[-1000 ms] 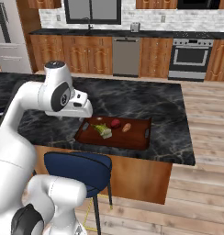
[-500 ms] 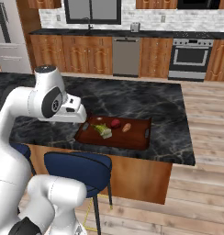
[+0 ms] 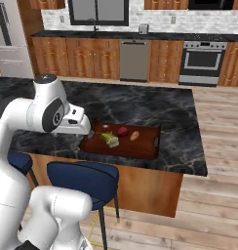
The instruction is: Create a steak meal by picking up the steak and asparagus from the tray and placing them on the plate. Leave the sweet potato on the tray.
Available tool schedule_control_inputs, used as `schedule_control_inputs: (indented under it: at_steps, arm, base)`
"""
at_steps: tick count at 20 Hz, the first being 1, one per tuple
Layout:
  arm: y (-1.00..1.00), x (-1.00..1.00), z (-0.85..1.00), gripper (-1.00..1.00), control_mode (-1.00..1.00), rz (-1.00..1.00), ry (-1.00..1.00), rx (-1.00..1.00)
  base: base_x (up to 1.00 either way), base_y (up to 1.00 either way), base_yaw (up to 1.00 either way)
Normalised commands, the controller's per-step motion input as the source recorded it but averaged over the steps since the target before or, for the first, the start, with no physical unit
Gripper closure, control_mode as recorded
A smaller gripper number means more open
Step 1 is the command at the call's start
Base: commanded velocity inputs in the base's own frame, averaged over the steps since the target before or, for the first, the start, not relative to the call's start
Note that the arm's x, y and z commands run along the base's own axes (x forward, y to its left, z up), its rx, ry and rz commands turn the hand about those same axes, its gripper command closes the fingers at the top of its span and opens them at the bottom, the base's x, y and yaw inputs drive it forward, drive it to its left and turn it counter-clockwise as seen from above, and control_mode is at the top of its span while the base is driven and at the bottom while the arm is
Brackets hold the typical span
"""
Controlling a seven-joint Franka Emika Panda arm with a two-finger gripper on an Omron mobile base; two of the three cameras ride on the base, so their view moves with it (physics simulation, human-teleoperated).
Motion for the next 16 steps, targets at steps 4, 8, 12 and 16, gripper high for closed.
schedule_control_inputs:
  at_steps: [4, 8, 12, 16]
  arm:
    - [0.0, 0.0, 0.0, -1.0, -1.0, 0.0, 0.0, 0.0]
    - [0.0, 0.0, 0.0, -1.0, 1.0, 0.0, 0.0, 0.0]
    - [0.0, 0.0, 0.0, -1.0, 1.0, 0.0, 0.0, 0.0]
    - [0.0, 0.0, 0.0, -1.0, 1.0, 0.0, 0.0, 0.0]
  base:
    - [0.0, 0.0, 0.0]
    - [-0.1, 0.0, 0.0]
    - [-0.42, 0.22, 0.02]
    - [-0.27, 0.79, 0.02]
